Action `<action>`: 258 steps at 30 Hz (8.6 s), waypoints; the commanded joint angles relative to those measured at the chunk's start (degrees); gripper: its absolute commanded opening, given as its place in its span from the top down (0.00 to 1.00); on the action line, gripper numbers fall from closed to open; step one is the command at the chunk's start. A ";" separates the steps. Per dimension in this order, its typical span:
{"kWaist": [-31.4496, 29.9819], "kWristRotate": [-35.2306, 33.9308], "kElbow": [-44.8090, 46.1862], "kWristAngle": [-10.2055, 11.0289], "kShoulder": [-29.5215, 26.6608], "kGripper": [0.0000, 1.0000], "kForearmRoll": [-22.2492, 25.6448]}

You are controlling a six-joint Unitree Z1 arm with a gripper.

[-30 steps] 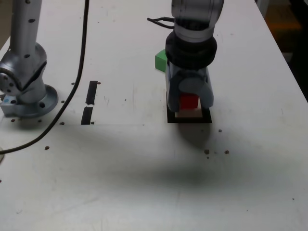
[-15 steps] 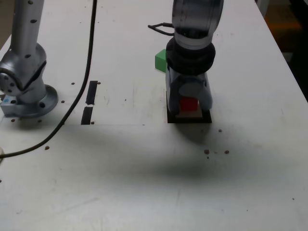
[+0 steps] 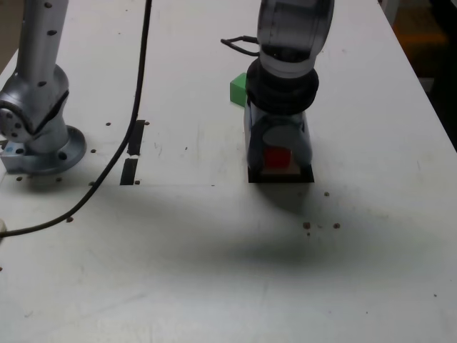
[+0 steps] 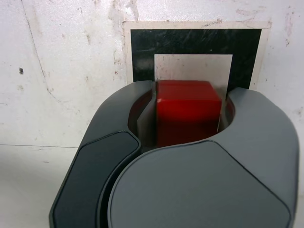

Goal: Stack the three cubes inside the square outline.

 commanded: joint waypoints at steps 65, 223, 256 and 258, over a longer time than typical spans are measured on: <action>28.97 43.09 -12.23 12.24 7.11 0.09 12.18; 0.80 2.32 -13.76 -2.38 2.76 0.04 17.05; 19.93 41.25 5.77 15.09 -17.89 0.04 10.94; 20.45 45.29 6.52 15.13 -17.77 0.04 9.80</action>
